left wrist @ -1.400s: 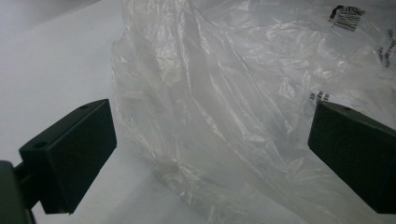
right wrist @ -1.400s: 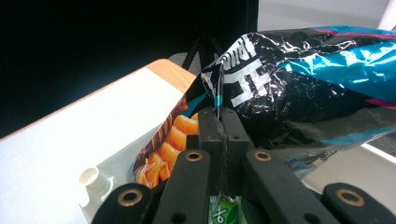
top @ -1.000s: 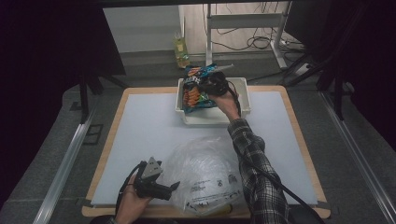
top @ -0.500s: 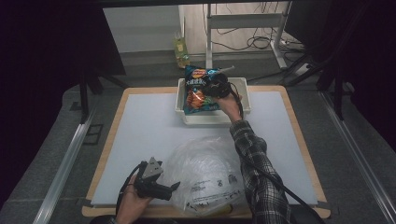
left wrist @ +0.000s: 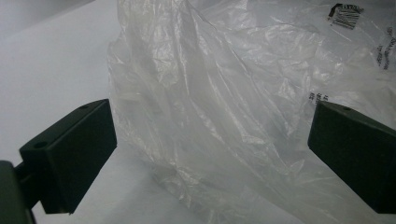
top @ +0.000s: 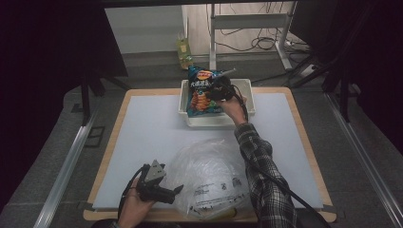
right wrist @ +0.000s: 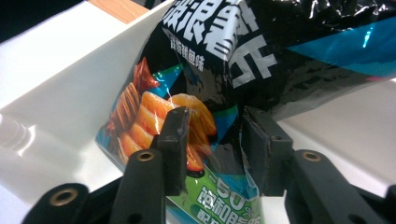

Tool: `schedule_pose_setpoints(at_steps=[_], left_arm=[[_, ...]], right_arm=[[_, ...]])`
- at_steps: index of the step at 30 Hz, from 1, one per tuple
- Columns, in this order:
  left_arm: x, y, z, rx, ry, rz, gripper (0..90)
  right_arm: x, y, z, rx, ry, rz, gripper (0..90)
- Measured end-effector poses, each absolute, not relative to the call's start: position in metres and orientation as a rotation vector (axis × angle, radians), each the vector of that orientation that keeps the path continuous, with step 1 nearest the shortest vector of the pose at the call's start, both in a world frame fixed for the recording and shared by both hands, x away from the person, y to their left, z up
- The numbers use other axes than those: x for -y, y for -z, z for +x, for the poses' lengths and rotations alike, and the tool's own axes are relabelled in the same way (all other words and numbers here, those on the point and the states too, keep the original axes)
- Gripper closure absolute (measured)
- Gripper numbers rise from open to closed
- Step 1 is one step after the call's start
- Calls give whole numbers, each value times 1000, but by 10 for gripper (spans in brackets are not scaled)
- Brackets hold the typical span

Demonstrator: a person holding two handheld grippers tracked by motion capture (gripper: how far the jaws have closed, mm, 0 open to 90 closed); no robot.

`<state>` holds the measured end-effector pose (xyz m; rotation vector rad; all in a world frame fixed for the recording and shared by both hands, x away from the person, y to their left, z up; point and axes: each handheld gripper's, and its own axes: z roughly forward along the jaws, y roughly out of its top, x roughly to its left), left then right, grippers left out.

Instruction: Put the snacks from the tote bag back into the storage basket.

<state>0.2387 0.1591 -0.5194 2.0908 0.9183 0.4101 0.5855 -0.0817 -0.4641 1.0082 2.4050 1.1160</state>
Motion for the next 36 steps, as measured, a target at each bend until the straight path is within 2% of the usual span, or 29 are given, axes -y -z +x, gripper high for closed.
schedule_pose_setpoints(at_steps=[22, 36], left_arm=[[-158, 519, 238, -911, -412, 2078, 9], [-162, 513, 235, -898, -450, 2011, 25]], right_arm=[[83, 450, 577, -2393, -1068, 1025, 412], [84, 441, 569, -2403, -1079, 966, 326]])
